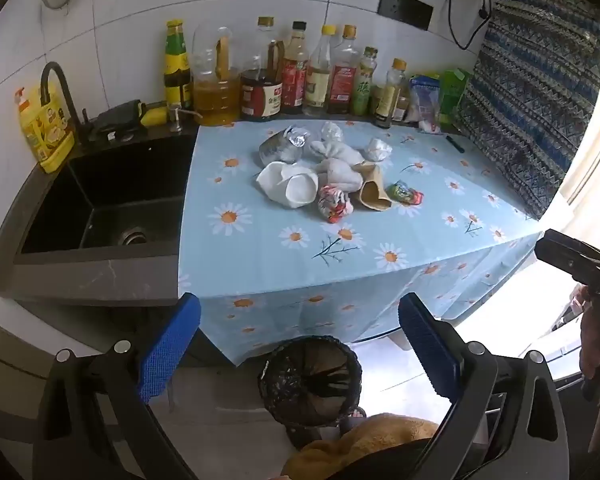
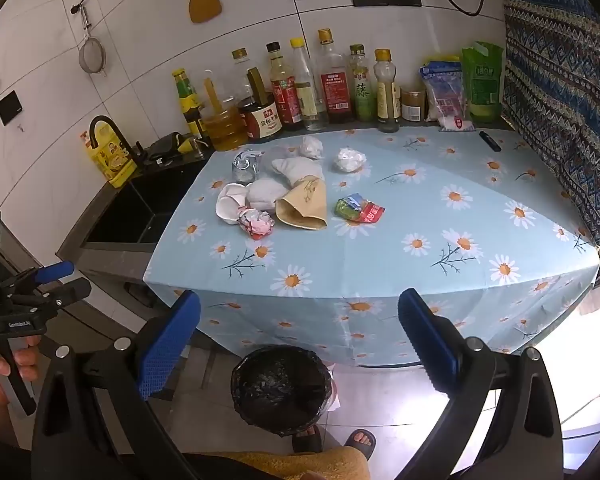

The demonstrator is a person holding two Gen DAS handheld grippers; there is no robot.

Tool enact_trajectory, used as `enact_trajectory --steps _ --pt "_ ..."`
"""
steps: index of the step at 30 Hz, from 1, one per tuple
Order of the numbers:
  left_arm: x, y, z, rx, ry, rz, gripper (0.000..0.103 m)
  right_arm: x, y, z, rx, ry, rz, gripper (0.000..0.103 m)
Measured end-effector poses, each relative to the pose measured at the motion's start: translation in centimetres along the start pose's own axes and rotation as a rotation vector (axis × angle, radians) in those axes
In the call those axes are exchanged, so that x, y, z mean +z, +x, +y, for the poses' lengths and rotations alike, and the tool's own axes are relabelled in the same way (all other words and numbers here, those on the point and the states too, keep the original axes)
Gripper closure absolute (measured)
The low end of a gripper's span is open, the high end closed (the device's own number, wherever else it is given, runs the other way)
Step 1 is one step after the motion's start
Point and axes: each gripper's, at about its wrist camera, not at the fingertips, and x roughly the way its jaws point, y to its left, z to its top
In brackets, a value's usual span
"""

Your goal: Collect trash

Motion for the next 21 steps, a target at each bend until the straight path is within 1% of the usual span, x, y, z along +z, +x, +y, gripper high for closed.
enact_trajectory --steps 1,3,4,5,8,9,11,13,21 --pt "0.0 0.1 0.0 0.006 0.005 -0.003 0.007 -0.1 -0.2 -0.1 0.012 0.003 -0.018 0.005" --pt "-0.6 -0.2 -0.2 0.018 0.014 -0.024 0.007 -0.1 -0.3 -0.1 0.01 0.002 -0.02 0.005" --pt "0.1 -0.3 -0.3 0.018 0.008 0.014 0.007 -0.1 -0.3 -0.1 0.013 0.001 -0.022 0.005" --pt "0.3 -0.2 -0.8 0.022 0.008 0.015 0.007 -0.2 -0.4 0.0 0.013 -0.001 -0.023 0.005" --pt "0.3 -0.3 -0.8 0.016 0.007 0.014 0.007 -0.4 -0.7 0.2 0.013 -0.011 -0.026 0.005" --pt "0.2 -0.4 -0.5 0.01 0.006 0.007 0.007 0.0 -0.7 0.2 0.006 0.0 -0.007 0.005" --pt "0.1 -0.6 -0.4 0.003 0.003 0.002 0.007 0.0 -0.8 0.4 0.01 0.001 -0.007 0.005" --pt "-0.6 -0.9 -0.3 -0.006 -0.006 -0.005 0.007 -0.1 -0.9 0.5 0.01 0.005 -0.004 0.005" --pt "-0.8 -0.9 -0.2 -0.019 -0.016 -0.005 0.007 -0.8 -1.4 0.7 0.01 0.007 -0.019 0.005"
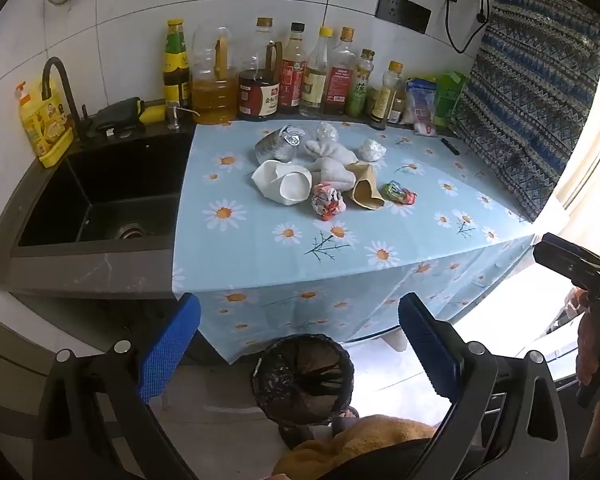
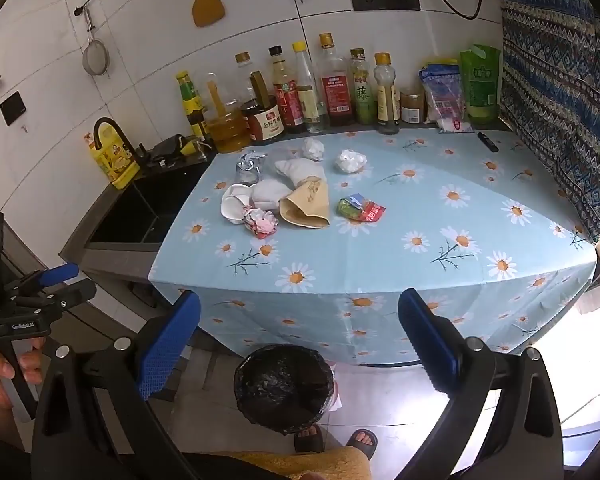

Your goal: Collect trash

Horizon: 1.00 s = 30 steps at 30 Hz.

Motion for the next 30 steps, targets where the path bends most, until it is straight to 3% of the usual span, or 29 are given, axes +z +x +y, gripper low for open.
enact_trajectory --steps 30 --pt "1.2 -0.4 0.6 -0.014 0.017 -0.012 0.007 0.4 0.1 2.6 -0.011 -0.045 -0.024 0.005"
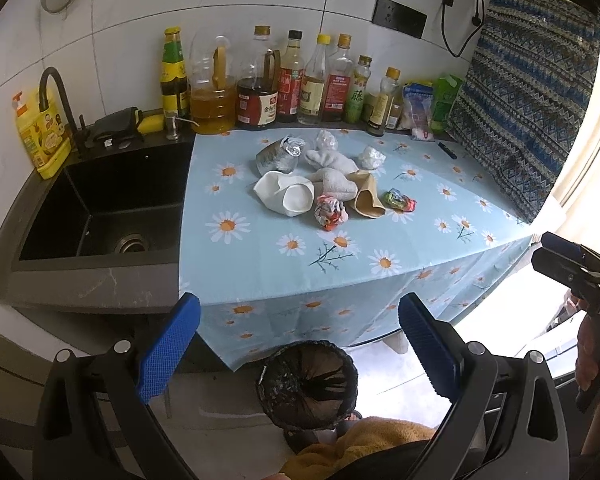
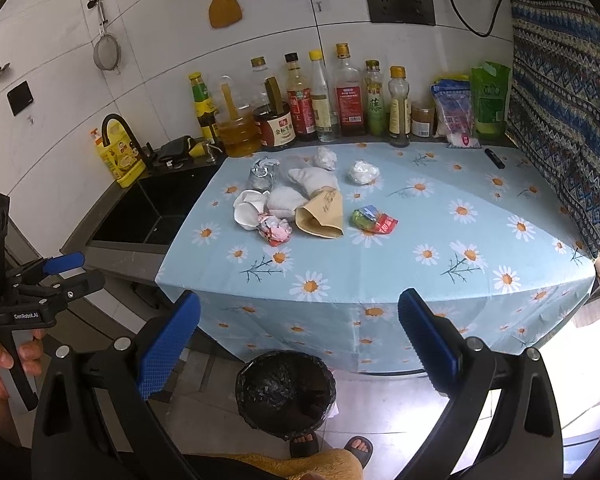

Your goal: Collect trash

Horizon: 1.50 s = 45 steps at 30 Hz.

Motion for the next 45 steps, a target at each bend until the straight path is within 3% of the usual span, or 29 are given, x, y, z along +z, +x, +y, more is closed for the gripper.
enact_trajectory --steps 34,37,45 --pt "-0.1 2.5 1.1 -0.039 -0.025 0.025 0.007 0.9 2.2 0.6 -0.022 -0.006 0.041 0.005" --pt "0.2 3.0 1.0 -0.078 -0.031 0.028 0.007 1.0 2.6 0.2 -0.027 -0.006 0.048 0.005" --pt "1.2 4.7 0.8 -0.077 -0.075 0.021 0.007 2.2 4.8 -2.6 -0.016 0.006 0.087 0.005"
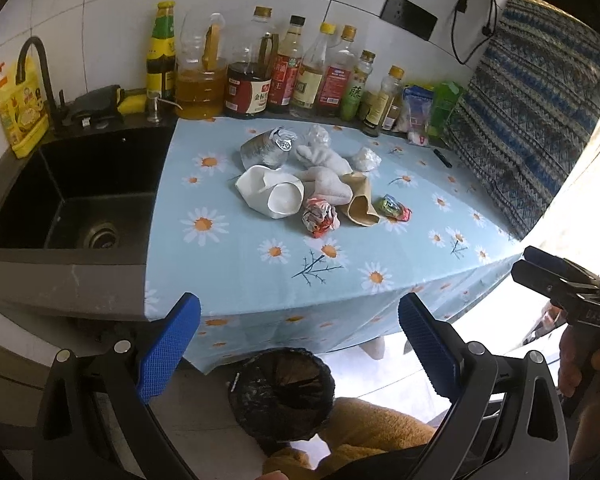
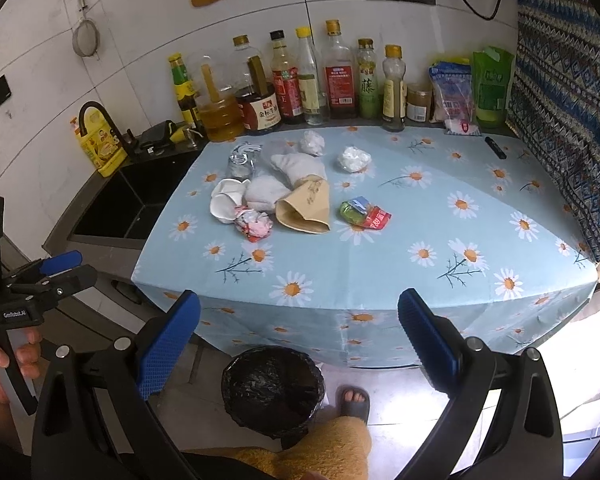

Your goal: Collect trash

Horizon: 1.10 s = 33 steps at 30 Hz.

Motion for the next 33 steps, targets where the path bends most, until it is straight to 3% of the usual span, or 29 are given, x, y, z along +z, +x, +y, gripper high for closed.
enact_trajectory --steps 5,19,25,29,33 --pt "0.8 1.8 -0.6 0.041 -0.006 0.021 0.007 2.2 3.3 -2.0 0.041 -0.028 0.055 0.005" --pt "4.9 8.7 -0.6 0.161 -0.155 0.128 0.007 9.4 15.3 -8.2 0.154 -0.11 0.21 0.005" --pt "5.0 11.5 -0.9 0.231 -0.189 0.201 0.007 10.6 21.0 -9.4 0.165 -0.21 0.331 0.019" --pt "4.8 12.1 -0.9 0.266 -0.202 0.211 0.007 10.6 24.2 -8.9 0.179 -0.337 0.402 0.022" --pt "4.6 12.5 -0.5 0.274 -0.237 0.229 0.007 10.3 26.1 -8.6 0.165 -0.419 0.453 0.035"
